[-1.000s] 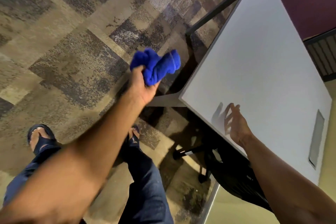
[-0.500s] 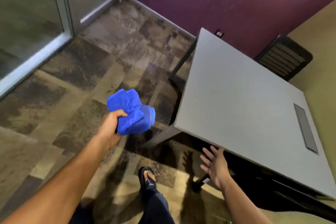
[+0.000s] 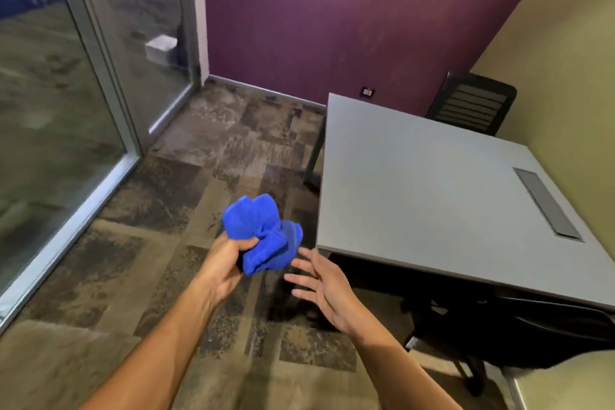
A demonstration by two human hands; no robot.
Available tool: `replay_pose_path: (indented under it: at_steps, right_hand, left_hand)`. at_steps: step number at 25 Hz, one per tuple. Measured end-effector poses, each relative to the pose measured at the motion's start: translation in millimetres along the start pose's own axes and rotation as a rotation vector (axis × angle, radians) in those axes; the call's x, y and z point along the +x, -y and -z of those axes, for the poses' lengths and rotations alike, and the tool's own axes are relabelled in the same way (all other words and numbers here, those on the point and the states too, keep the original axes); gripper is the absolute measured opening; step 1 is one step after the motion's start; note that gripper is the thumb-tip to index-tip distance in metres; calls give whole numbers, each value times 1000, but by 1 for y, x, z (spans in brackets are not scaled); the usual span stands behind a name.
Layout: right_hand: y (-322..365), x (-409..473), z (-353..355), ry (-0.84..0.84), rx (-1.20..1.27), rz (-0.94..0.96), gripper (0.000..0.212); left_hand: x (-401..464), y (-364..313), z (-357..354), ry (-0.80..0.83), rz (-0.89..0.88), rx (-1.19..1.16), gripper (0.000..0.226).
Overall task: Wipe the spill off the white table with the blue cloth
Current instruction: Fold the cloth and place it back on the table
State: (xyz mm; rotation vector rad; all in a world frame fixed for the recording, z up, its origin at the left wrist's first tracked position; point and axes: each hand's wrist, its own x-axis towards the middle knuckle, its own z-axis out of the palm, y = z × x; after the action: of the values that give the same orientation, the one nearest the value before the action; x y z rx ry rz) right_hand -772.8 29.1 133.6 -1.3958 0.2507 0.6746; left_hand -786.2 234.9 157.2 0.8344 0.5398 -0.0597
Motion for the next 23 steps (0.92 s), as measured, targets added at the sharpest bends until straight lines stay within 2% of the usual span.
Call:
replay_pose_path:
  at_steps: [4,9,13,18,23]
  right_hand:
    - [24,-29,7,65,78,25,42]
    - [19,-63,42,100,215,-16,39]
    - [3,-89,86,-25,214,40,35]
    - [-22,-109,122,-188,135,62,42]
    - [-39,-124,129,-232,133,90,35]
  left_hand:
    - [-22,16,-38,49,-12,-28,43]
    - [-46,58,-73,119,47,-24,25]
    - [-75,106,-102,154,177,126,29]
    - [-89,144,-112,1,262,390,33]
    - [-103,149,-110,129,262,255,51]
